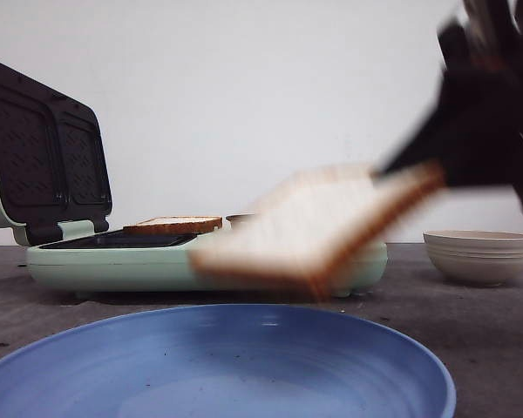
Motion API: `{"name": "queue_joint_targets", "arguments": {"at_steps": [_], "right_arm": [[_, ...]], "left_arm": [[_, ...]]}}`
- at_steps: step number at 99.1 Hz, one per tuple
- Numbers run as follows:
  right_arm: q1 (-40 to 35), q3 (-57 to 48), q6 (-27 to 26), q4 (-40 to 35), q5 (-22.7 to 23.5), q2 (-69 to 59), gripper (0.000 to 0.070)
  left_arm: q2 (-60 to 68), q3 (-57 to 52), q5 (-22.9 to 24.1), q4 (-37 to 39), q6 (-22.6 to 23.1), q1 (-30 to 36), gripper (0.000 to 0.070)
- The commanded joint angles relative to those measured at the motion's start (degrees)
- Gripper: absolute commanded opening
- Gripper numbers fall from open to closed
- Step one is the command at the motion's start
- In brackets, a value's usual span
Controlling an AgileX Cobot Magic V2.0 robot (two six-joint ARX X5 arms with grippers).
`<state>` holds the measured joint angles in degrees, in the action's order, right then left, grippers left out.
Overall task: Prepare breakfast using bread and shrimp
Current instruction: 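Lift the right gripper's bread slice up over the blue plate, then lower the slice with the right gripper onto the nearer square plate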
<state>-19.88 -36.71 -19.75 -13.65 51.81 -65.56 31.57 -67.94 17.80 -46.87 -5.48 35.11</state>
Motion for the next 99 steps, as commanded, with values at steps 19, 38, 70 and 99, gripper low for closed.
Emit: {"name": "queue_joint_targets", "arguments": {"at_steps": [19,38,70,99], "right_arm": [[-4.59,-10.78,-18.21,20.50,-8.63,-2.91,0.0000],[-9.46,-17.62,-26.77,31.54,-13.77,-12.96,0.0000],[-17.27,-32.17,-29.83,31.58,-30.10,-30.86,0.0000],[-21.38,-35.30,-38.66,30.53,-44.81,-38.47,0.0000]], "left_arm": [[0.33,-0.72,-0.13,0.68,0.26,0.37,0.0000],[0.33,-0.72,-0.11,0.68,0.26,0.37,0.0000],[0.33,-0.72,-0.17,1.57,0.28,0.37,0.0000],[0.33,-0.72,-0.31,1.90,0.28,0.37,0.0000]]}}
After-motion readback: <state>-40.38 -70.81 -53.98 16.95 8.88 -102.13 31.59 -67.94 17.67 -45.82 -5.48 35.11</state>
